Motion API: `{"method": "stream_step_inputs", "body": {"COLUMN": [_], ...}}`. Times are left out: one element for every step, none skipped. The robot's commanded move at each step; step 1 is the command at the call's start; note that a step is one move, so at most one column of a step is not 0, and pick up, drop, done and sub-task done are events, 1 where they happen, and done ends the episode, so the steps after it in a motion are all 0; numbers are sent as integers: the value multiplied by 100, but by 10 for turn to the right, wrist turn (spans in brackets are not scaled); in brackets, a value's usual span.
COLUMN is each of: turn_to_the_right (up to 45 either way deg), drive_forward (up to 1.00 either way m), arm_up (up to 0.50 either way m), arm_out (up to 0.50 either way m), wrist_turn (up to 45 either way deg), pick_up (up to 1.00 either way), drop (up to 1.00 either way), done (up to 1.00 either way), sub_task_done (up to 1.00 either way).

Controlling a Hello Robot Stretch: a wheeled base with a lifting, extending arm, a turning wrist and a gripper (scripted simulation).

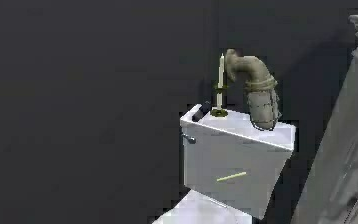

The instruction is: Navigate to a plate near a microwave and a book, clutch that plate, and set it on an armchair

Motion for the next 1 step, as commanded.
{"method": "stream_step_inputs", "body": {"turn_to_the_right": [450], "drive_forward": [0], "arm_up": [0], "arm_out": [0], "wrist_turn": [0], "pick_up": [0], "drop": [0], "done": [0], "sub_task_done": [0]}}
